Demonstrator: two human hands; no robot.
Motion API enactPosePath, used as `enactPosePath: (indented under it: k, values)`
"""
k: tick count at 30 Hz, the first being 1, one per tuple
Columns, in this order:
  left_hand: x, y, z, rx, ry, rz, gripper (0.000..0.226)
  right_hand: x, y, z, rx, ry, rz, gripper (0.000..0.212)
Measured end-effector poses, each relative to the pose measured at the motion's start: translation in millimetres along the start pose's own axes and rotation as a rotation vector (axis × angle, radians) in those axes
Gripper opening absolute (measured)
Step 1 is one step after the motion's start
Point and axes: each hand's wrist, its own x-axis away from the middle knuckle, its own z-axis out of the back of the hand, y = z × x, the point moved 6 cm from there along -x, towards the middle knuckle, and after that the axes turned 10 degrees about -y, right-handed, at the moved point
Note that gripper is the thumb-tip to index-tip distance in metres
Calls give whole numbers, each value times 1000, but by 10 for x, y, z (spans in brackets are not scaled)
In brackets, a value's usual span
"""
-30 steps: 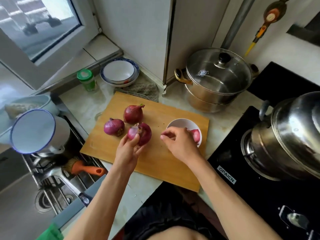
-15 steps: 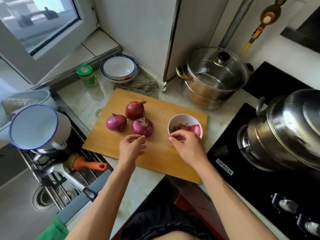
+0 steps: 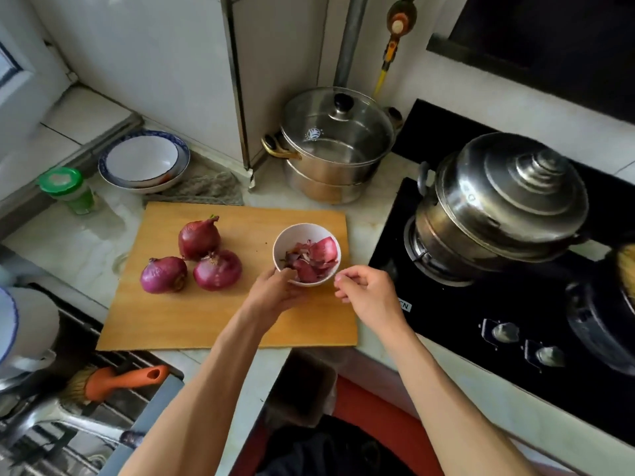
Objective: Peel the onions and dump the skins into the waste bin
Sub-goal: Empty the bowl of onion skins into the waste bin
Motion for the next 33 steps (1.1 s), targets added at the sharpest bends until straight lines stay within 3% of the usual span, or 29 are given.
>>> enactPosePath:
  k: [5, 9, 15, 18, 21, 24, 33]
  values:
    - [213, 28, -51, 5, -1, -100, 29, 87, 58, 110, -57, -14, -26, 2]
    - [631, -68, -131, -3, -50, -148, 29, 213, 108, 2, -161, -161, -7, 29]
    - [1121, -473, -243, -80, 9, -162, 33, 617, 298, 54, -99, -174, 97, 29]
    - [1367, -717, -429, -140, 82, -198, 24, 870, 479, 141, -111, -210, 111, 33]
    - [1504, -956, -617, 12, 24, -232, 24, 1043, 640, 216, -119, -260, 110, 27]
    - [1633, -1448, -895, 208, -52, -227, 45, 1298, 927, 394, -160, -350, 95, 24]
    - [1897, -2442, -1116, 464, 162, -92, 66, 1816, 1696, 400, -158, -408, -5, 21]
